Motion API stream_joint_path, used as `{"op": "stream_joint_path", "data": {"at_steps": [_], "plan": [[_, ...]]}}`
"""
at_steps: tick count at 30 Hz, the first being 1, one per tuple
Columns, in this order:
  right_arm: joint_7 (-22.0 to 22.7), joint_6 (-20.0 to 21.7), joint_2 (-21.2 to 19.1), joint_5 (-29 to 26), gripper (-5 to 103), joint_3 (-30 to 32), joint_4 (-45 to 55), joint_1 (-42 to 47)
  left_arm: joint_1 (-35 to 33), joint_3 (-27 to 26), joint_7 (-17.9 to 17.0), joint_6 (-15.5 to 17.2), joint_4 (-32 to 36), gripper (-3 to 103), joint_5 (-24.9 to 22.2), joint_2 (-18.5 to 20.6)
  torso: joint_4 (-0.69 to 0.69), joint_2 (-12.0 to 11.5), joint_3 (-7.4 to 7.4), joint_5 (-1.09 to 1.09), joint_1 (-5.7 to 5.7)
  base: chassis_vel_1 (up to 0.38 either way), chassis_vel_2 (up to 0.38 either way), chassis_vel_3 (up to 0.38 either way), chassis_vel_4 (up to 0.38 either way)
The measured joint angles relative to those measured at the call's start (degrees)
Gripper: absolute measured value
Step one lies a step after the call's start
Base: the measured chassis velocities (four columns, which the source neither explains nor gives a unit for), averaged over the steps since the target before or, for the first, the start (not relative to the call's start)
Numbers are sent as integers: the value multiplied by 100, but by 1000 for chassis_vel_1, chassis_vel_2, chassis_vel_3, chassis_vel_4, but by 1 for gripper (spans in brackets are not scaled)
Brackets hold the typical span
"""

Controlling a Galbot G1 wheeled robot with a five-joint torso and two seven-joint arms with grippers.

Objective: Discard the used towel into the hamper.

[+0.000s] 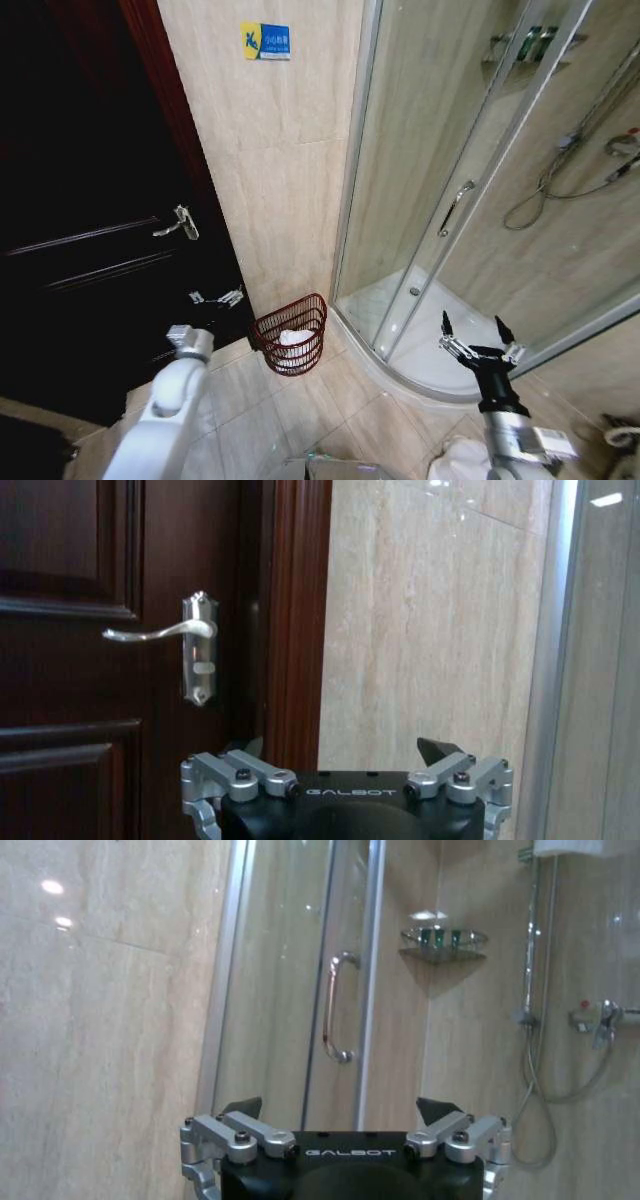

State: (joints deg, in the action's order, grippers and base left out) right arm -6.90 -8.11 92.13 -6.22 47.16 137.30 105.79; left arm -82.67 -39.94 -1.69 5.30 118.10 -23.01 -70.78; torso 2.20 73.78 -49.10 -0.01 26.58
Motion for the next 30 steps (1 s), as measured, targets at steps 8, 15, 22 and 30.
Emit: {"op": "stream_joint_path", "data": {"at_steps": [8, 15, 22, 30], "plan": [[41, 32, 0, 117, 100, -52, 60, 15, 25, 33, 51, 7, -40, 100, 206, -54, -1, 0, 0, 0, 1, 0, 0, 0, 0], [47, -4, 0, 134, 100, -49, 99, 82, -12, 134, 82, -34, -17, 100, 301, -139, -1, 0, 0, 1, 1, 0, 0, 0, 0], [37, -15, 0, 170, 100, -68, 160, 100, -153, 219, 88, -166, 38, 100, 397, -185, -1, -1, -1, 1, 1, 0, 0, 0, 0], [34, -60, 0, 171, 100, -61, 181, 165, -234, 231, 88, -276, 9, 100, 434, -181, -1, 0, 0, 1, 1, 42, -42, -45, 40]]}}
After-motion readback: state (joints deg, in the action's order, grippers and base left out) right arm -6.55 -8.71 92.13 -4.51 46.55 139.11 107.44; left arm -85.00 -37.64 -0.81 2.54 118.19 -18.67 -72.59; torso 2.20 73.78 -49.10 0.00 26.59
